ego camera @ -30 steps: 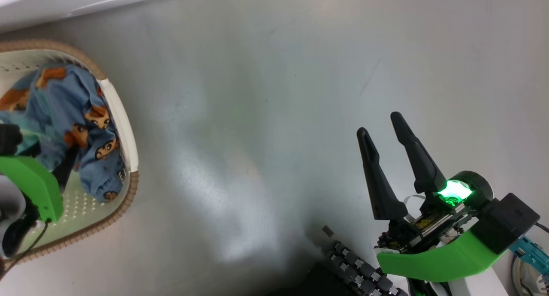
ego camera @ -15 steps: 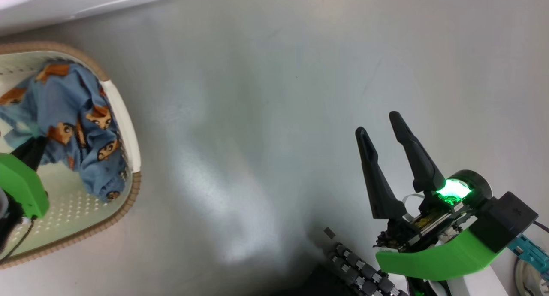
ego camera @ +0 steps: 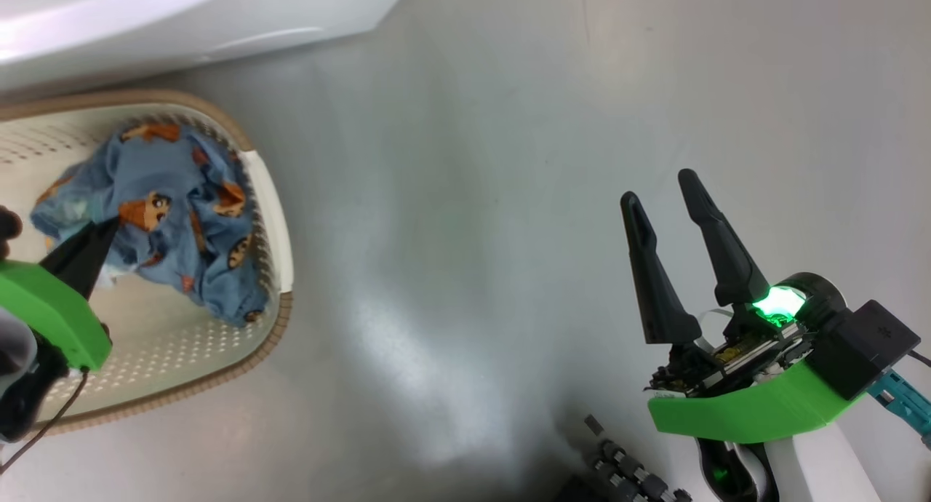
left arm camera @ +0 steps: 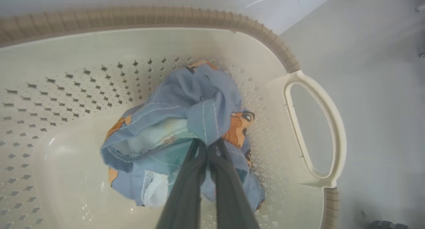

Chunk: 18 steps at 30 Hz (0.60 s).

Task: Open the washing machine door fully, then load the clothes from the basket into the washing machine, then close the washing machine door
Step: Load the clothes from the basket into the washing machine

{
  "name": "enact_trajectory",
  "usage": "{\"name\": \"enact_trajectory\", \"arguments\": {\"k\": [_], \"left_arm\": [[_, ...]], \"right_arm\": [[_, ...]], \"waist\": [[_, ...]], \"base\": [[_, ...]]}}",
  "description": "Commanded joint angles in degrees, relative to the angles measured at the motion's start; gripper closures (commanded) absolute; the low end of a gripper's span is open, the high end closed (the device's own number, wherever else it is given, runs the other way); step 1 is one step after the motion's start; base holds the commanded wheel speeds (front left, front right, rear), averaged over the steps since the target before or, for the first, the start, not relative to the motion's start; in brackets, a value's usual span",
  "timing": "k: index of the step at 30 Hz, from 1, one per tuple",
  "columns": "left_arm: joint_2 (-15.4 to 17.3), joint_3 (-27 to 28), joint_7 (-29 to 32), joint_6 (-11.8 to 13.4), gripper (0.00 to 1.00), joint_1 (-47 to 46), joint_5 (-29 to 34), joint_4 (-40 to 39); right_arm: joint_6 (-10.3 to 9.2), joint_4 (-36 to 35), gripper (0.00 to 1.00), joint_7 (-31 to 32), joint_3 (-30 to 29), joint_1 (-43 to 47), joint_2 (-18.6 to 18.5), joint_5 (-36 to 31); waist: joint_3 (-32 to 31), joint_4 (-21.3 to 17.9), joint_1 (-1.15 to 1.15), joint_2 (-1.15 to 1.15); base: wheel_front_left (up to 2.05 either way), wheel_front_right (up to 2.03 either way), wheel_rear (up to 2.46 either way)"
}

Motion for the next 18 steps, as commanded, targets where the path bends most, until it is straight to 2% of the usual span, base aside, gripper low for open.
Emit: {"name": "enact_trajectory", "arguments": {"k": [1,6,7,10,18], "left_arm": [[2.69,4.01,-0.75,-0.14,1.0,1.88,-0.07,-2.01],[3.29,10.86,-0.77,-0.14,1.0,5.54,2.58,-6.23],[3.5,13.72,-0.77,-0.14,1.0,7.47,3.56,-7.99],[3.74,16.6,-0.78,-0.14,1.0,9.56,4.68,-9.74],[3.44,30.32,-0.78,-0.14,1.0,19.15,9.15,-17.74]], "right_arm": [[0.09,-0.67,0.0,-0.27,0.5,0.37,-0.46,-0.31],[0.09,0.24,0.0,-0.27,-0.24,0.07,-0.46,-0.66],[0.09,0.53,0.0,-0.27,-0.46,0.02,-0.46,-0.75],[0.09,0.82,0.0,-0.27,-0.63,0.07,-0.46,-0.85],[0.09,1.67,0.0,-0.27,-2.0,1.05,-0.46,-1.63]], "waist": [[-2.38,2.02,0.0,0.0],[-4.31,3.3,0.0,0.0],[-5.08,3.66,0.0,0.0],[-5.88,4.01,0.0,0.0],[-9.47,5.91,0.0,0.0]], "base": [[0.0,0.0,0.0],[0.0,0.0,0.0],[0.0,0.0,0.0],[0.0,0.0,0.0],[0.0,0.0,0.0]]}}
